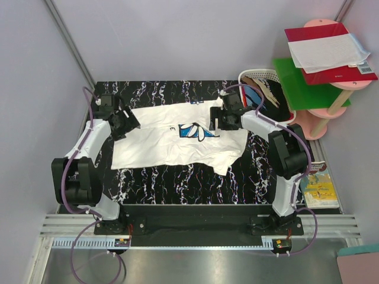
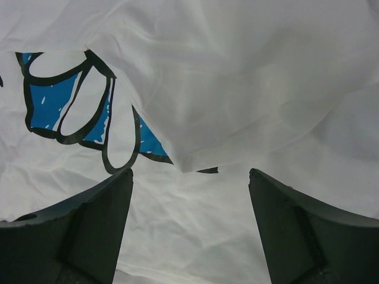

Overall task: Fold and stack the t-shirts
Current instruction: Fold the tshirt

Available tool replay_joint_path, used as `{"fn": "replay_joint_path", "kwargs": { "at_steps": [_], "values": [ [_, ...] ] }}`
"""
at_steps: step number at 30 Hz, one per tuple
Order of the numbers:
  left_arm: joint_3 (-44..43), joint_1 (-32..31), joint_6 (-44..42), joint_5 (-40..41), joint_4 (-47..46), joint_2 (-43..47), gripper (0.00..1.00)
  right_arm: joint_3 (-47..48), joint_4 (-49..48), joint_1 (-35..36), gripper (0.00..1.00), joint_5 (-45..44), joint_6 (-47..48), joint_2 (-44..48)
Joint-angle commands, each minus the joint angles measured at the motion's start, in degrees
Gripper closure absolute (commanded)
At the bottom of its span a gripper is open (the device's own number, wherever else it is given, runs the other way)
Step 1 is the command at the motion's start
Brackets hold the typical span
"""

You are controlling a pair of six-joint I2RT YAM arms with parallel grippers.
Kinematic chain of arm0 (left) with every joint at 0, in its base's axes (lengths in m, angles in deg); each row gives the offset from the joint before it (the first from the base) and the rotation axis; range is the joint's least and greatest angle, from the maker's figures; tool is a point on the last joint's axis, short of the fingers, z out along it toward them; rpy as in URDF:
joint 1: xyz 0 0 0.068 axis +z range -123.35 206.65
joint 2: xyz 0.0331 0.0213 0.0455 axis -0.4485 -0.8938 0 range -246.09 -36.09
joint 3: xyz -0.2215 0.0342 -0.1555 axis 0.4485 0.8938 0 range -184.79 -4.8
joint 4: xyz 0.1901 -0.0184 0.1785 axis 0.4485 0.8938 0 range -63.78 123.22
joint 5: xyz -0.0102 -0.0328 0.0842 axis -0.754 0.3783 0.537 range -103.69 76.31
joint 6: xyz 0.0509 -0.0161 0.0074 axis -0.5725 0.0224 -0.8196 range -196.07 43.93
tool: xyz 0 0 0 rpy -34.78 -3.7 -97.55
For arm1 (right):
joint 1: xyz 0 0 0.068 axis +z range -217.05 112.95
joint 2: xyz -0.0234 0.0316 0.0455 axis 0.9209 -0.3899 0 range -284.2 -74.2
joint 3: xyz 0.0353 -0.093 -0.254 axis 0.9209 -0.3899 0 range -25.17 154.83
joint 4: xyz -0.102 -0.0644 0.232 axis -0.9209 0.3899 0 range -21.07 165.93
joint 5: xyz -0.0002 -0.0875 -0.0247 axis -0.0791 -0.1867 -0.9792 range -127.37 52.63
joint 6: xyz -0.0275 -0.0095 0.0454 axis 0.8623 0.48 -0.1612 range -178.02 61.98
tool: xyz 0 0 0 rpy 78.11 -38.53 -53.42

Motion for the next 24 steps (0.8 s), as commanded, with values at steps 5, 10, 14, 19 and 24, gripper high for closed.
{"fn": "replay_joint_path", "kwargs": {
  "at_steps": [5,10,14,19,24],
  "values": [
    [0.79,-0.10,-1.99,-1.65,-2.41,3.28,0.23,5.24,-1.49,2.00,0.25,2.71,-2.50,-6.59],
    [1.40,-0.10,-2.07,-1.03,-2.50,2.93,0.23,5.69,-1.57,2.17,0.91,4.12,-3.56,-8.00],
    [1.93,-0.10,-2.25,-1.12,-2.50,2.40,0.23,3.85,-2.28,2.79,1.00,3.77,-3.56,-5.91],
    [2.90,-0.18,-2.25,-0.68,-2.76,1.87,0.23,0.68,-2.54,3.23,1.00,3.50,-4.09,-0.81],
    [3.52,-0.10,-2.16,-0.24,-2.76,0.99,0.23,-0.82,0.96,3.40,1.00,2.11,-5.14,5.70]
  ]
}}
